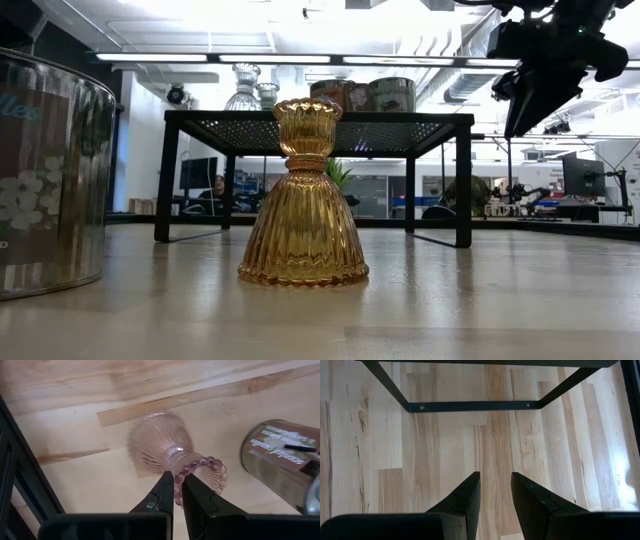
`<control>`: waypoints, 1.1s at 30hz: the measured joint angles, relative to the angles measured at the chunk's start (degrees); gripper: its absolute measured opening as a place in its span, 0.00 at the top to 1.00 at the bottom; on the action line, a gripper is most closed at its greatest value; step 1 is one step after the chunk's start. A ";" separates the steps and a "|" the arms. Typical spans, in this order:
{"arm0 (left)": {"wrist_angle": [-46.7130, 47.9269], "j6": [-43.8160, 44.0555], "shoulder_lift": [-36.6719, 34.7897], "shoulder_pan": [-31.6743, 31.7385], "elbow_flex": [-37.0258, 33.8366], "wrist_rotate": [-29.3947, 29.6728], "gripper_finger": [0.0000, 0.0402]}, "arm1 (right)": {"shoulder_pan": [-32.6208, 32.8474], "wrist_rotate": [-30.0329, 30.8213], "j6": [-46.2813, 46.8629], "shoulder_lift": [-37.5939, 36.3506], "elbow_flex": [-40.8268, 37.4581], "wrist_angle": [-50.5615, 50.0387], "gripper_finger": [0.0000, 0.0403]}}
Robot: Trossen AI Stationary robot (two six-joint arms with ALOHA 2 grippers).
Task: Pick & Place candle stick holders
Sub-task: Put the pink glass candle holder on the shelf
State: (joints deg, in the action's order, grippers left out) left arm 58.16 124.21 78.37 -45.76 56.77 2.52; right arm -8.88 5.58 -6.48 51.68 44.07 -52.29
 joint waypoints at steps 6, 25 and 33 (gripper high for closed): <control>0.54 -0.95 -0.96 0.00 -0.08 0.97 0.99 | 0.00 0.00 -0.02 0.00 0.00 -0.02 0.75; 1.76 -0.95 0.06 0.00 0.14 1.23 0.99 | 0.00 0.00 -0.18 0.00 0.00 -0.02 0.75; 1.88 -0.95 0.13 0.00 -0.05 0.55 0.98 | 0.02 0.00 -0.03 -0.02 0.02 -0.02 0.75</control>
State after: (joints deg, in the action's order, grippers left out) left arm 60.04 123.26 78.50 -45.76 56.72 3.07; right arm -8.86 5.58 -6.51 51.66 44.09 -52.31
